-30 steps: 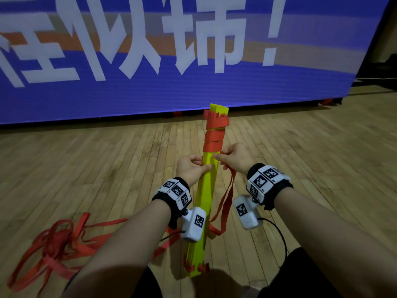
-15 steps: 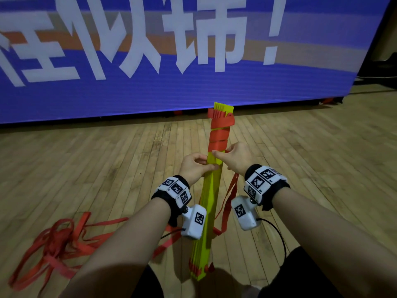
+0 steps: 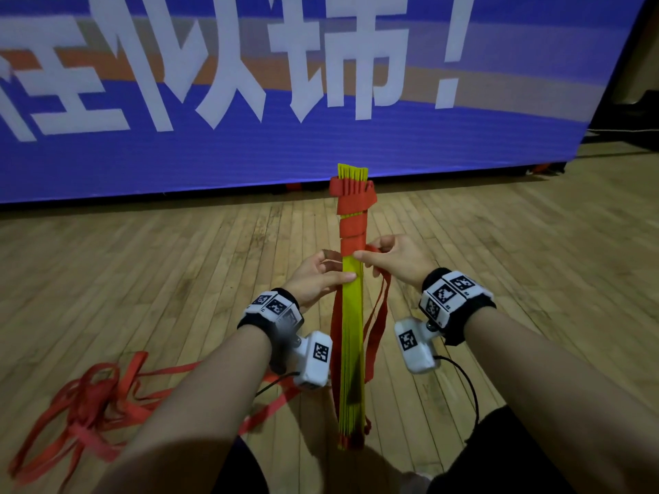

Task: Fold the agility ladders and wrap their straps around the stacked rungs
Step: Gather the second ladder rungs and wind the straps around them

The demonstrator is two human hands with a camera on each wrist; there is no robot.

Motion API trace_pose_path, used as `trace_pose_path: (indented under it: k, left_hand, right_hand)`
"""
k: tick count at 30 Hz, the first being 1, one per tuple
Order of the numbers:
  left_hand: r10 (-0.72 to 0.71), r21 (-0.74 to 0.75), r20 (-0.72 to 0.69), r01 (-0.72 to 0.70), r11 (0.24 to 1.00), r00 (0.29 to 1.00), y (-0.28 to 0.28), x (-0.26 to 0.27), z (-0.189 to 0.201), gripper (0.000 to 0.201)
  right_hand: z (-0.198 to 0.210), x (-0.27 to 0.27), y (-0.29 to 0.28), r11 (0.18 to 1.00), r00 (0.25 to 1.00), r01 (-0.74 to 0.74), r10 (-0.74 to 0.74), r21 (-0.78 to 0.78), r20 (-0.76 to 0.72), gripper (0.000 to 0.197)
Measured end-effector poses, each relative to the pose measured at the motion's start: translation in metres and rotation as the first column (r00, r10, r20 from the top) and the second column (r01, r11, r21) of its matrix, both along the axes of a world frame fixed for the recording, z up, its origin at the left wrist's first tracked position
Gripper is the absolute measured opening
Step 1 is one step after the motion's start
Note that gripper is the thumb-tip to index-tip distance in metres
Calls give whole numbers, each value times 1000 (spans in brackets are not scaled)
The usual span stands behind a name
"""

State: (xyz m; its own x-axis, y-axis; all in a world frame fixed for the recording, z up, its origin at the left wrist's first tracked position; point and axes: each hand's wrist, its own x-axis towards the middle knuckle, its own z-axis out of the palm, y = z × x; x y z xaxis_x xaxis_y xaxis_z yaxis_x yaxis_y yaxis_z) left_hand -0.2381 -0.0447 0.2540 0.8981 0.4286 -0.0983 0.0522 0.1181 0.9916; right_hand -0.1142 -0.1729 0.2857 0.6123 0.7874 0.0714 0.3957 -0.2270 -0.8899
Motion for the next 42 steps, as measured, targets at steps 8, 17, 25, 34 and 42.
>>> trace_pose_path:
  k: [8,17,25,34,42]
  left_hand:
    - [139,97,-24,-136,986,990,-5,0,-1,34]
    - [335,207,-33,-322,924,942,-13,5,2,30]
    - [364,220,-39,-347,912,931,-18,9,-1,28]
    - [282,172,-130,-258,951,951,-14,12,-2,43]
    - [5,-57,-139,-13,998,990,-2,0,3,35]
  right_hand:
    - [-1,-1,4,998,999,-49,48,50,16,14]
    - [-7,-4,12,998,994,49,-51,25,92,34]
    - [-7,-7,15,987,974,152,-139,-58,176,41]
    - [-10,-3,13,988,976,127,-110,-84,188,36]
    - [-11,6,9,996,997,49,-44,-74,66,35]
